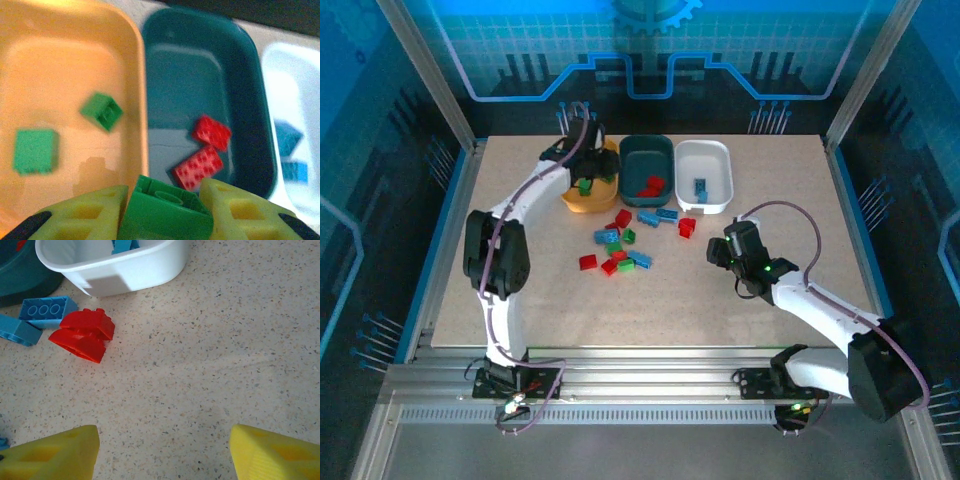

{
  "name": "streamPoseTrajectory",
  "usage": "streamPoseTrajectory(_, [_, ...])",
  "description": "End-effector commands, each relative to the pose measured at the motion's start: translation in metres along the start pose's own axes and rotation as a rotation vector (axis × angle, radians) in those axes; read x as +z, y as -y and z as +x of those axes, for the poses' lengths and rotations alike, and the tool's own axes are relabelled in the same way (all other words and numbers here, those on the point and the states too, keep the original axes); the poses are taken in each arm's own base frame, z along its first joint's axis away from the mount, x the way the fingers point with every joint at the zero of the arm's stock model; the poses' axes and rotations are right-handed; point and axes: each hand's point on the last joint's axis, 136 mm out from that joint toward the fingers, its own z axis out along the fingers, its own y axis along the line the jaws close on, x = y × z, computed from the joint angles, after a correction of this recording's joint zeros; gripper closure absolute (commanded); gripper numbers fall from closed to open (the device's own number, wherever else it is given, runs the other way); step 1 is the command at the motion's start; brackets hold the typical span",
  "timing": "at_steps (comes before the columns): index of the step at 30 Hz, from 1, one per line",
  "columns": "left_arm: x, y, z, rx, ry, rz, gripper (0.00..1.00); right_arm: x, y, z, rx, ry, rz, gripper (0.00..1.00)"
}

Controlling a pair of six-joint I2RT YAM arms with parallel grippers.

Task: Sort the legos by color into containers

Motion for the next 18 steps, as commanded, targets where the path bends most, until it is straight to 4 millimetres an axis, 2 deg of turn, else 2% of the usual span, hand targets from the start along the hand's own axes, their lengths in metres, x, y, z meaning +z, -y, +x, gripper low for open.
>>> streamPoseTrajectory(1, [0.029, -0.021, 0.014, -0.077, -0.125, -0.049, 0.72, -0.001, -0.007, -0.012, 0.016, 0.027, -0.019, 0.29])
streamPoseTrajectory(3, [0.039, -0.027, 0.006, -0.094, -0.125, -0.065, 0.70, -0.002, -0.006, -0.013, 0.015, 0.031, -0.012, 0.29])
streamPoseTrajectory(7, [0.051, -0.037, 0.000, -0.112, -0.133, -0.092, 0.60, -0.005, -0.005, -0.014, 0.014, 0.039, -0.013, 0.29])
streamPoseTrajectory(8, [0.051, -0.039, -0.001, -0.117, -0.132, -0.099, 0.48, -0.005, -0.005, -0.014, 0.013, 0.039, -0.016, 0.29])
streamPoseTrajectory(10, [0.048, -0.038, -0.006, -0.122, -0.126, -0.089, 0.33, -0.005, -0.008, -0.014, 0.009, 0.036, -0.028, 0.29])
streamPoseTrajectory(12, [0.038, -0.035, -0.012, -0.122, -0.117, -0.086, 0.16, -0.004, -0.012, -0.013, -0.001, 0.032, -0.044, 0.28])
streamPoseTrajectory(15, [0.008, -0.029, -0.028, -0.148, -0.078, -0.094, 0.02, -0.008, -0.028, -0.013, -0.082, 0.060, -0.060, 0.28])
streamPoseTrajectory(18, [-0.032, -0.018, -0.042, -0.192, -0.038, -0.068, 0.01, -0.011, -0.059, -0.010, -0.211, 0.081, -0.116, 0.27])
